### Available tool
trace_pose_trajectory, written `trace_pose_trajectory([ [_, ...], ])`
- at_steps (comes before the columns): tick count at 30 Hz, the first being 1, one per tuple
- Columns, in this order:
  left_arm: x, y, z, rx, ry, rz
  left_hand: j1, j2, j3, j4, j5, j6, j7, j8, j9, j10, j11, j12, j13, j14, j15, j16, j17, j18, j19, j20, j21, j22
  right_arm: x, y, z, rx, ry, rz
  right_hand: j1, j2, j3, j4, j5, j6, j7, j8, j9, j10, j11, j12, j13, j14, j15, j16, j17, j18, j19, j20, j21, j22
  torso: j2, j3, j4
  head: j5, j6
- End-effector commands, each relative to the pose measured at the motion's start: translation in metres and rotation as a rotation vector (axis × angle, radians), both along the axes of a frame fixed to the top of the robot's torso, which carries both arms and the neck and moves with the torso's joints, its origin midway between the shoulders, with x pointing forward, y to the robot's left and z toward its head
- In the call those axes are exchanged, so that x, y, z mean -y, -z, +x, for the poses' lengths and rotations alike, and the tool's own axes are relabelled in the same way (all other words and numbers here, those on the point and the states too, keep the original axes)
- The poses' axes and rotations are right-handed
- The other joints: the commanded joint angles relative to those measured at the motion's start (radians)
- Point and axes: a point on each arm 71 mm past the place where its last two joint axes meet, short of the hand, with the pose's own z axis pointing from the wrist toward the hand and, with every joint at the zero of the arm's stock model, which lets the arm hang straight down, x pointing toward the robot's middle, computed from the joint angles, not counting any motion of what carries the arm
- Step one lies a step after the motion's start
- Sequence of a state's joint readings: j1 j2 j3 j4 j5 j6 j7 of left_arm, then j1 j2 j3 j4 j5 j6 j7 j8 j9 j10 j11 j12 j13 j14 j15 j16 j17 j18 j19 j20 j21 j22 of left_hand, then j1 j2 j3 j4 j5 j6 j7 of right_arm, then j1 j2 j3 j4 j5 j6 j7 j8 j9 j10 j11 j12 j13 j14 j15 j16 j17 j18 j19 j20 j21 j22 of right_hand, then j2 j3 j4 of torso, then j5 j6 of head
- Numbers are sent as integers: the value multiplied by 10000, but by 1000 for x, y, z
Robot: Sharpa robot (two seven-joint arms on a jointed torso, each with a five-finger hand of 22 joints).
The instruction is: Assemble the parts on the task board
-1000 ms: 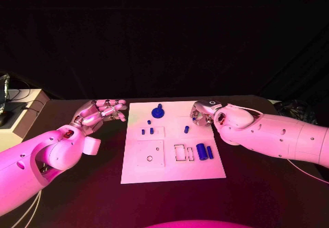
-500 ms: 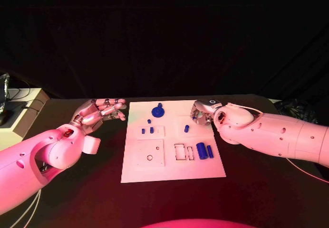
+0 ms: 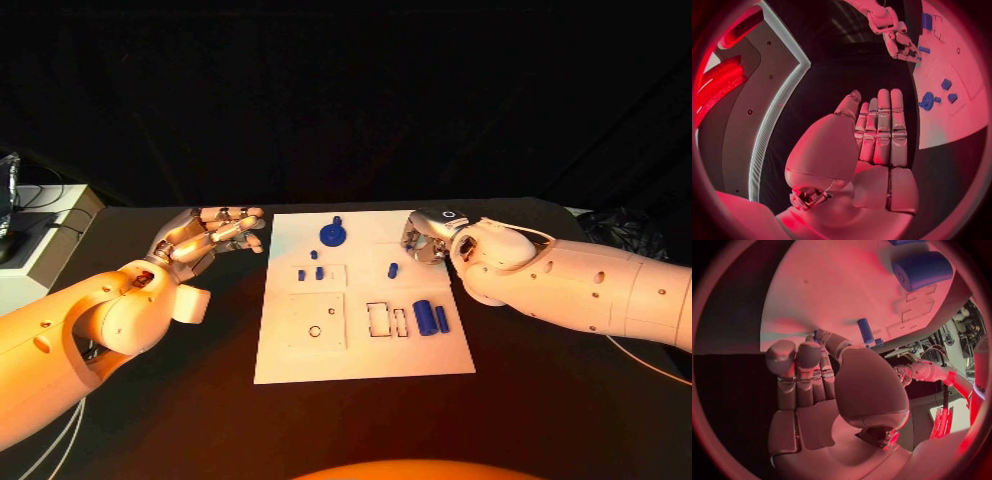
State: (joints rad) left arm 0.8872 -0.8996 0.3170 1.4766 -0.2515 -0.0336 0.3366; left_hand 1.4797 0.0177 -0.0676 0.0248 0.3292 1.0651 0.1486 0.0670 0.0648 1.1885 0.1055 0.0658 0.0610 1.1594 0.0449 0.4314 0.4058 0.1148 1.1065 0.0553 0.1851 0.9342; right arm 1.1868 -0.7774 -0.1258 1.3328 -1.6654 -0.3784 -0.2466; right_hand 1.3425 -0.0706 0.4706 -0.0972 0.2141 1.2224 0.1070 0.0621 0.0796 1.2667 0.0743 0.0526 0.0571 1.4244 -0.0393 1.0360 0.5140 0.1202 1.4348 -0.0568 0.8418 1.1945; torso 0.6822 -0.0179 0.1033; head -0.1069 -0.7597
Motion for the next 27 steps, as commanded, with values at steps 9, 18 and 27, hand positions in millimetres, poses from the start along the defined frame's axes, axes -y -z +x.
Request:
trace_pose_trajectory([
  [9,-4,1,1,-25,-72,-21,34,27,-54,-28,-45,-54,10,-38,5,-67,-19,-16,13,-16,19,-60,14,-17,50,2,-62,9,2,-32,-7,785,7,1529,53,78,58,20,-30,35,28,34,9,350,-290,63,34,-13,-79,45,43,186,149,-26,-283,430,-12,2,-10,26,12],
  [18,-4,2,3,-42,-134,-17,30,51,-87,-41,-42,-42,5,-36,6,-65,-20,-15,13,-16,20,-70,15,-14,47,7,-85,56,-13,-48,-25,685,-685,2418,63,81,20,-3,13,39,40,35,6,345,-287,62,33,-14,-73,36,78,179,403,-20,-939,1185,-18,9,-28,243,63],
  [27,-1,3,4,-22,-239,-39,23,55,-94,-37,-43,-43,8,-38,5,-65,-19,-17,13,-16,22,-74,14,-13,49,7,-89,62,-62,-44,-59,483,-2330,2897,78,104,0,-33,31,19,52,32,1,318,-278,63,33,-6,-65,26,73,187,510,-11,-1269,1477,-25,-21,-11,638,-11],
])
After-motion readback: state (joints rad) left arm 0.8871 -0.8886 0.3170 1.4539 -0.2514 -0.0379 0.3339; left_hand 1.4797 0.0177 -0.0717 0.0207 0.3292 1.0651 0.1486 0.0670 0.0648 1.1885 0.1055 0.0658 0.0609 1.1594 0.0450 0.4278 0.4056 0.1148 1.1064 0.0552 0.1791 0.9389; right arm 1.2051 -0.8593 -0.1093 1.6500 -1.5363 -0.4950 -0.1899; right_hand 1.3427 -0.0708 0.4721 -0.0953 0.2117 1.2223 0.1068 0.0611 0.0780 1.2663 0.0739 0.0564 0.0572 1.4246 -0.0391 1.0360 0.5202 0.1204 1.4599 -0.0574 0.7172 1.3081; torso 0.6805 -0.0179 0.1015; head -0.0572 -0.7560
